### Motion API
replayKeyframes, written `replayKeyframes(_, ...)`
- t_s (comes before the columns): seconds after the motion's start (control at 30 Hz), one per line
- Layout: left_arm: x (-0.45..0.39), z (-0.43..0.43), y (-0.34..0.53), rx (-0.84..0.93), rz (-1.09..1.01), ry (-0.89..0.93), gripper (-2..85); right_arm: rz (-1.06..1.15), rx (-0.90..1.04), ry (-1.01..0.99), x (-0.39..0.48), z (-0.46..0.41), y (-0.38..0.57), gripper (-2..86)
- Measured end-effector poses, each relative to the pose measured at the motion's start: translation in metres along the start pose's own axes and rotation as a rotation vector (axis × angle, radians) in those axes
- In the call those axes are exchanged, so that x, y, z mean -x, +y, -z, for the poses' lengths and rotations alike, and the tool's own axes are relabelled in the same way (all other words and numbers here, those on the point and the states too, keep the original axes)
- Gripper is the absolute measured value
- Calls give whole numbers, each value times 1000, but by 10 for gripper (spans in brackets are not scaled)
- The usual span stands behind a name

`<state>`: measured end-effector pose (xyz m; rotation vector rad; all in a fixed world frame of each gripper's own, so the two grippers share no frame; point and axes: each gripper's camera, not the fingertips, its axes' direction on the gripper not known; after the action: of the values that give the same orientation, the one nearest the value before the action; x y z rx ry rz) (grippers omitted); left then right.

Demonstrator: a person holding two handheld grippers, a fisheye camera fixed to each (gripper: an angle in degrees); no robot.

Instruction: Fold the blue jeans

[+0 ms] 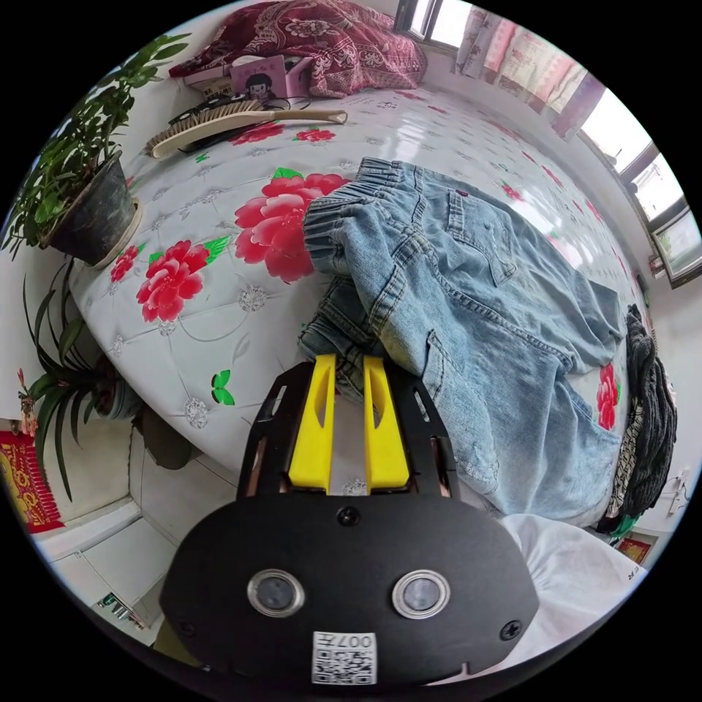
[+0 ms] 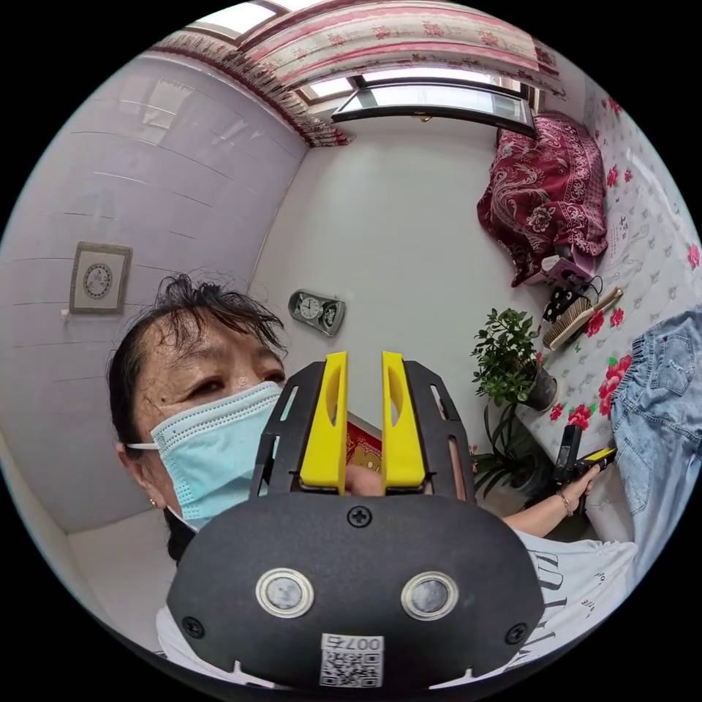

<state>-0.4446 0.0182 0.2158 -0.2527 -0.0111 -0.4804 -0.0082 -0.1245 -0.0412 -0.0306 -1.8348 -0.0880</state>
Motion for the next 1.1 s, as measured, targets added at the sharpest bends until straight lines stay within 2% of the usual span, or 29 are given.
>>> replayKeyframes(0.1, -4, 0, -3, 10, -4, -7, 64, 6, 34, -3, -1, -10, -3, 76)
replayKeyframes(0.23, -8, 1, -6, 18, -3, -15, 64, 6, -49, -38, -8, -6, -6, 79)
replayKeyframes(0.4, -12, 3, -5, 16, -1, -13, 64, -112, 45, -127, -23, -37, -21, 84)
replayKeyframes(0.47, -13, 4, -4, 16, -2, -16, 64, -121, 27, -132, -27, -43, -24, 84)
replayKeyframes(0.7, -17, 8, 0, 12, -5, -16, 64, -64, 65, -12, -31, -86, -30, 69)
replayKeyframes(0.87, -20, 12, 3, 6, 2, -19, 63, -37, 70, -6, -43, -114, -37, 50)
replayKeyframes(0.93, -19, 17, 7, -6, -6, -17, 63, 74, 50, 126, -41, -115, -39, 50)
replayKeyframes(1.0, -14, 28, 14, -58, -10, -19, 60, 243, 40, 499, -53, -101, -35, 54)
replayKeyframes(1.03, -10, 31, 17, -75, -3, -27, 56, 278, 52, 608, -60, -96, -31, 54)
replayKeyframes(1.1, 7, 40, 25, -118, 28, -21, 49, 251, 81, 1109, -111, -62, -4, 57)
